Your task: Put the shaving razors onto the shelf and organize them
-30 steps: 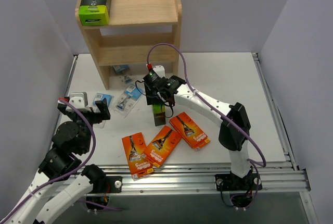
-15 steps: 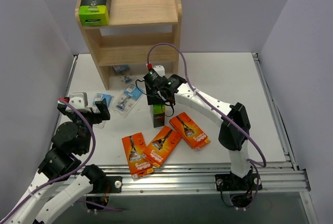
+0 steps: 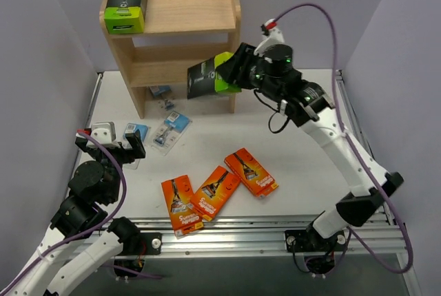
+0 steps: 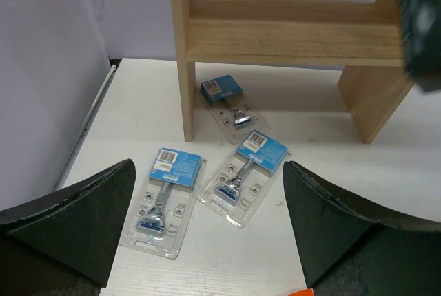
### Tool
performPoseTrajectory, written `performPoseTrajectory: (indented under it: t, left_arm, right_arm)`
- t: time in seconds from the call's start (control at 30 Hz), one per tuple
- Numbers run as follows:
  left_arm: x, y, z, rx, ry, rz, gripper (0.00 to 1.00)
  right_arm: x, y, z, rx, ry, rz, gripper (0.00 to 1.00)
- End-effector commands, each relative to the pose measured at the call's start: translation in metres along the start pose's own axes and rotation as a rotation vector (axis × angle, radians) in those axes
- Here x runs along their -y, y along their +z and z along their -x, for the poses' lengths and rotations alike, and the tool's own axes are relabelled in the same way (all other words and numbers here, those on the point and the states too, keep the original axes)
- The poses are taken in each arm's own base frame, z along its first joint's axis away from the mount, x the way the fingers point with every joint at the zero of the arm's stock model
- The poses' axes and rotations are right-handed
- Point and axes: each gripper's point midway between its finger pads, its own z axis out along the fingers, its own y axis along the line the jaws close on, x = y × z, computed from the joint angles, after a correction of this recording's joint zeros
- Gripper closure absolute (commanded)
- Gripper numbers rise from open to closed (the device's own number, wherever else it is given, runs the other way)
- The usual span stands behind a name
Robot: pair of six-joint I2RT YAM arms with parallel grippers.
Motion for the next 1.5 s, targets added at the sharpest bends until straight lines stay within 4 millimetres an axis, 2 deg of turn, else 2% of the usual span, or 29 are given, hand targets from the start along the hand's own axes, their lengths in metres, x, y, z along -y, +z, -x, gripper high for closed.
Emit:
performPoseTrajectory:
  t: [0.0,0.07,0.1,0.17,0.2,0.37,0.53,0.63,0.77,0.83,0.87,0.93,1.0,1.03,1.07,1.3,1.33,1.37,1.43,1.47]
  left_arm:
    - [0.000,0.000,0.012,0.043,-0.035,0.003,0.03]
    - [0.000,0.000,0.011,0.041,-0.033,0.003,0.03]
    - [0.000,0.000,0.011,0.041,-0.033,0.003,0.03]
    - [0.001,0.001,0.011,0.040,-0.033,0.003,0.03]
    - [0.001,0.001,0.010,0.038,-0.031,0.003,0.03]
    - [0.002,0.001,0.009,0.036,-0.029,0.002,0.03]
    - [0.004,0.003,0.008,0.031,-0.026,-0.004,0.03]
    - [0.006,0.003,0.006,0.026,-0.022,-0.010,0.03]
    - [0.008,0.004,0.004,0.021,-0.019,-0.018,0.03]
    - [0.009,0.004,0.004,0.021,-0.021,-0.021,0.03]
    - [0.009,0.004,0.004,0.021,-0.021,-0.022,0.03]
    - [0.011,0.005,0.003,0.019,-0.020,-0.025,0.03]
    - [0.012,0.004,0.004,0.020,-0.022,-0.031,0.03]
    - [0.012,0.005,0.003,0.017,-0.019,-0.033,0.03]
    - [0.013,0.005,0.003,0.017,-0.021,-0.036,0.03]
    - [0.017,0.005,0.002,0.013,-0.021,-0.051,0.03]
    - [0.017,0.005,0.001,0.011,-0.020,-0.053,0.03]
    - [0.018,0.005,0.002,0.012,-0.021,-0.056,0.03]
    - [0.019,0.005,0.001,0.012,-0.021,-0.057,0.03]
    - [0.019,0.004,0.001,0.012,-0.021,-0.060,0.03]
  right_arm:
    - [-0.070,-0.058,0.084,0.260,0.048,0.292,1.00]
    - [-0.078,-0.070,0.099,0.315,0.050,0.321,1.00]
    - [-0.088,-0.082,0.116,0.383,0.068,0.365,1.00]
    - [-0.091,-0.086,0.124,0.424,0.085,0.394,1.00]
    - [-0.098,-0.095,0.135,0.469,0.095,0.429,1.00]
    - [-0.103,-0.101,0.161,0.603,0.183,0.476,1.00]
    - [-0.085,-0.090,0.181,0.738,0.329,0.442,1.00]
    - [-0.083,-0.083,0.189,0.802,0.387,0.458,1.00]
    - [-0.069,-0.066,0.198,0.894,0.475,0.400,1.00]
    - [-0.069,-0.055,0.196,0.918,0.500,0.386,1.00]
    - [-0.063,-0.054,0.197,0.956,0.524,0.346,1.00]
    - [-0.069,-0.053,0.196,0.992,0.534,0.324,1.00]
    - [-0.059,-0.039,0.190,1.027,0.564,0.254,1.00]
    - [-0.066,-0.041,0.190,1.043,0.587,0.260,1.00]
    - [-0.063,-0.028,0.184,1.041,0.595,0.234,1.00]
    - [-0.054,-0.002,0.167,1.104,0.698,0.098,1.00]
    - [-0.050,0.009,0.161,1.098,0.686,0.064,1.00]
    - [-0.054,0.004,0.168,1.112,0.698,0.067,1.00]
    - [-0.054,0.016,0.161,1.099,0.677,0.033,0.85]
    - [-0.056,0.013,0.165,1.112,0.685,0.024,0.76]
